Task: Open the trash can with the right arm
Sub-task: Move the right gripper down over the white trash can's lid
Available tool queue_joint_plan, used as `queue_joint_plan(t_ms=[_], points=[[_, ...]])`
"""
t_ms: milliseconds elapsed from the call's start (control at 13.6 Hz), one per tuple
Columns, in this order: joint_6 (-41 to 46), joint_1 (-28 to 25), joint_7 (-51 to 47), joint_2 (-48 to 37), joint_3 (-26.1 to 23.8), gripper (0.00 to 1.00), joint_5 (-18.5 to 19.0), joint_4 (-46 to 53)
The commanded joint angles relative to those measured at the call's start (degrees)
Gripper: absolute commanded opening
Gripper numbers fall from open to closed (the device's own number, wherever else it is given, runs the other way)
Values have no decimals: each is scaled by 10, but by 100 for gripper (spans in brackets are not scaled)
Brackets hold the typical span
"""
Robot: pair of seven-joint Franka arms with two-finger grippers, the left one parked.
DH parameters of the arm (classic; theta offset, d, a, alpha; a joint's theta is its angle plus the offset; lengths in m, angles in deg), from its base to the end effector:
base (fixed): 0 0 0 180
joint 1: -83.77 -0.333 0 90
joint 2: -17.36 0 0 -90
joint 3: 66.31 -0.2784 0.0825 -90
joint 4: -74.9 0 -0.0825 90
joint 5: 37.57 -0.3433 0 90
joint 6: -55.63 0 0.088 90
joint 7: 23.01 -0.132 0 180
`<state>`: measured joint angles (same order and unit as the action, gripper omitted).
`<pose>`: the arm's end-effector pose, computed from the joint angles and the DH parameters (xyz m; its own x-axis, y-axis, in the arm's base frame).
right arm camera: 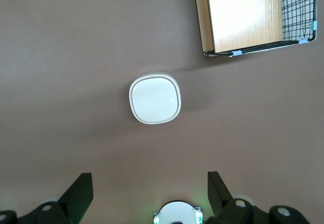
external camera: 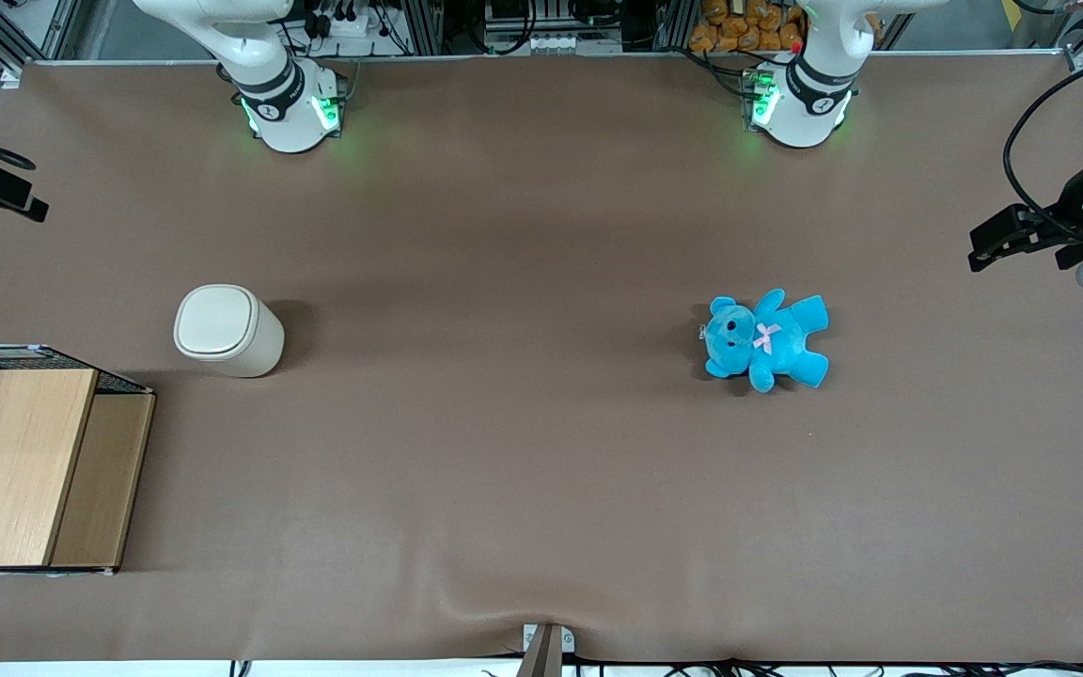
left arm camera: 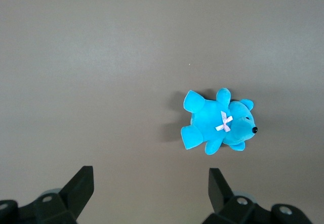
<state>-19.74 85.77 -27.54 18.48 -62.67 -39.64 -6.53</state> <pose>0.4866 -0.0423 0.5942 0.9777 -0.1669 -0.1271 -0.1713 -0.9849 -0.0246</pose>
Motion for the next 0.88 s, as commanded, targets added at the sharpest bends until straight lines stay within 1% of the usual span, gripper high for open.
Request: queue_joint_plan(t_ms=[0,294,588,662,735,809], points=[[8,-2,-11,-4,0,100,7,6],[4,2,-6,5,2,100,8,4],[-3,2,-7,19,1,100,5,-45],[-8,2,-7,22,0,89,4,-61],[-14,2,-7,25,0,65,3,-79],[-19,1,-8,27,0,35,3,-98]])
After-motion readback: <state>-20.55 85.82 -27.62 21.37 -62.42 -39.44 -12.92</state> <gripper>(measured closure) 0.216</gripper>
